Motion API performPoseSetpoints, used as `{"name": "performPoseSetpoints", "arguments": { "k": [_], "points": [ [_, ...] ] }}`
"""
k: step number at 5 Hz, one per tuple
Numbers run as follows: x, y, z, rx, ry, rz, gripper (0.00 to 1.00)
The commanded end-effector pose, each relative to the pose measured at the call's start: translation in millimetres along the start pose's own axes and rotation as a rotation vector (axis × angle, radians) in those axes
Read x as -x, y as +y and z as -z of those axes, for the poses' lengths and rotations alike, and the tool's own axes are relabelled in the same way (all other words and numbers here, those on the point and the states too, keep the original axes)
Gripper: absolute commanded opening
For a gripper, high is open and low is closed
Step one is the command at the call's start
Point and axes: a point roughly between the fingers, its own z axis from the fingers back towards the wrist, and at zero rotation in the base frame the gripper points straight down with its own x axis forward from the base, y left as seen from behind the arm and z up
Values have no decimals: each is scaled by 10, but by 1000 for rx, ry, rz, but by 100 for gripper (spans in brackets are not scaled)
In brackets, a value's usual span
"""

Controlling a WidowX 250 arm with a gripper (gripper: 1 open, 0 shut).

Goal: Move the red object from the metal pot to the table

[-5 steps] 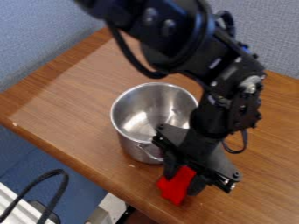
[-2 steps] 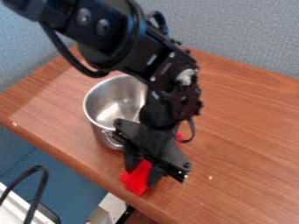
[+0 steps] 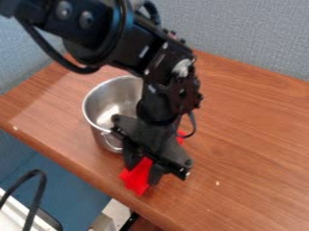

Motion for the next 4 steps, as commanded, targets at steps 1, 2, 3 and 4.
{"name": "performPoseSetpoints", "arguments": {
  "k": [1,2,3,4],
  "points": [
    [-137,-125,-22,7,-27,-39,0],
    [-127,-108,-150,10,-18,-24,100],
    [-80,-56,-293,11,-20,-17,100],
    [-67,6,-146,3,-25,21,100]
  ]
}}
